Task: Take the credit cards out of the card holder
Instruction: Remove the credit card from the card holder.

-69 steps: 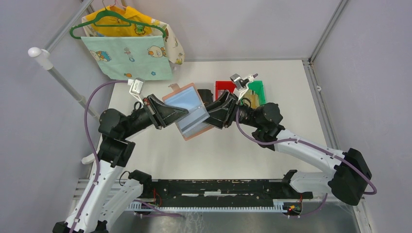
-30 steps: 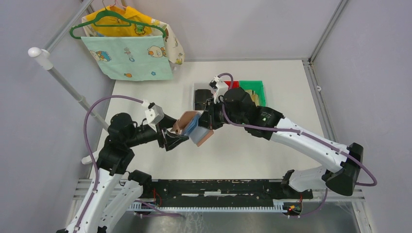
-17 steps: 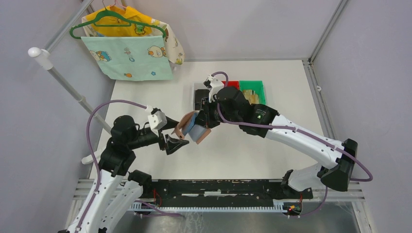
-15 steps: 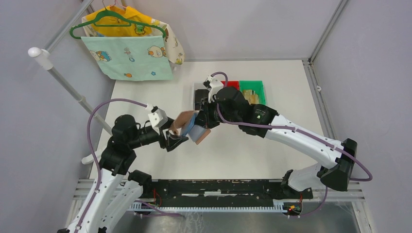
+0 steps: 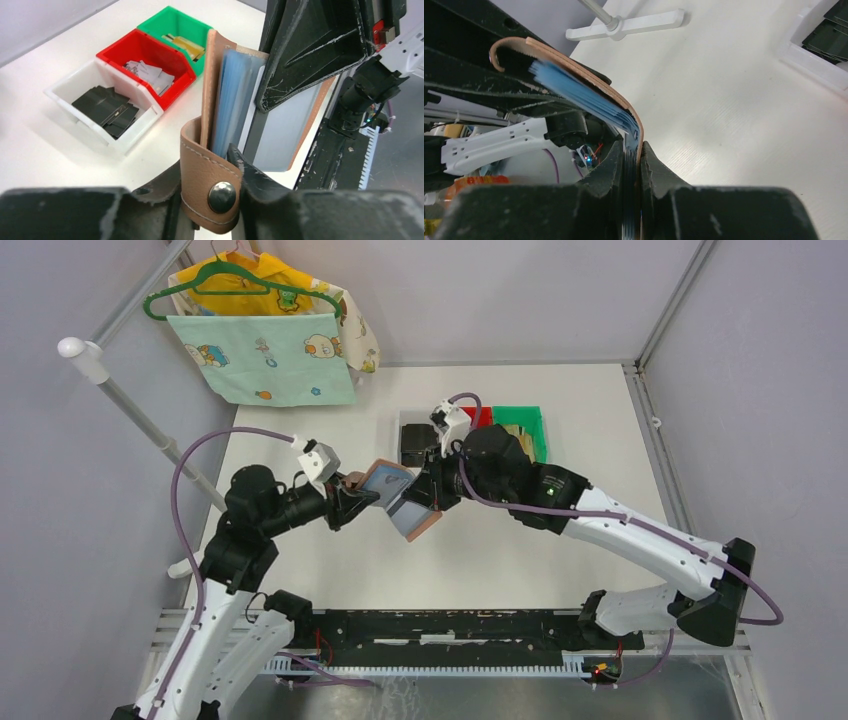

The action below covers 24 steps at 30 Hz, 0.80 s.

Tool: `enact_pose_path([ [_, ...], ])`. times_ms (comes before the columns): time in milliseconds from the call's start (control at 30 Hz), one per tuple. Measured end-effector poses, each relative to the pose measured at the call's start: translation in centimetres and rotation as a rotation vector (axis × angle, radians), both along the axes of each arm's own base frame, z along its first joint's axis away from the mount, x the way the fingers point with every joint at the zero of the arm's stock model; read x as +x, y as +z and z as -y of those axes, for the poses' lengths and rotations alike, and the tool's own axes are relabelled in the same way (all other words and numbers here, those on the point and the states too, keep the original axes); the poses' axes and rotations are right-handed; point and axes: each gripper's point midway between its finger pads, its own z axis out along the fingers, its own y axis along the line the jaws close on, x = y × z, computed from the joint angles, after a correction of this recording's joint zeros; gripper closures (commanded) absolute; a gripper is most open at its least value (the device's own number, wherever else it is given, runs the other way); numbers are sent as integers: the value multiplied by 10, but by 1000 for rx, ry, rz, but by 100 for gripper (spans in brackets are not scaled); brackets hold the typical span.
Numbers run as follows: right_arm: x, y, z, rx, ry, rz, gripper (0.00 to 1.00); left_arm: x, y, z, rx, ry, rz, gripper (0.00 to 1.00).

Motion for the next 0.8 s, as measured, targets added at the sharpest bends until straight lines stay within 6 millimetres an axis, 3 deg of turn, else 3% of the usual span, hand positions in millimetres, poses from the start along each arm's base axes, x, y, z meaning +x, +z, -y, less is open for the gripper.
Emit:
enact_pose_path([
  [200, -17, 16, 8, 109, 89, 35, 100, -12, 25, 10, -66, -71, -30, 68],
  [433, -40, 30, 13, 233, 239, 69, 100, -40, 49, 27, -151, -245, -131, 47],
  [567, -55, 39, 9, 281, 343, 93, 100, -49, 51, 34, -181, -315, -216, 47],
  [800, -70, 44, 14, 325, 436, 163, 100, -56, 55, 38, -226, -350, -333, 58],
])
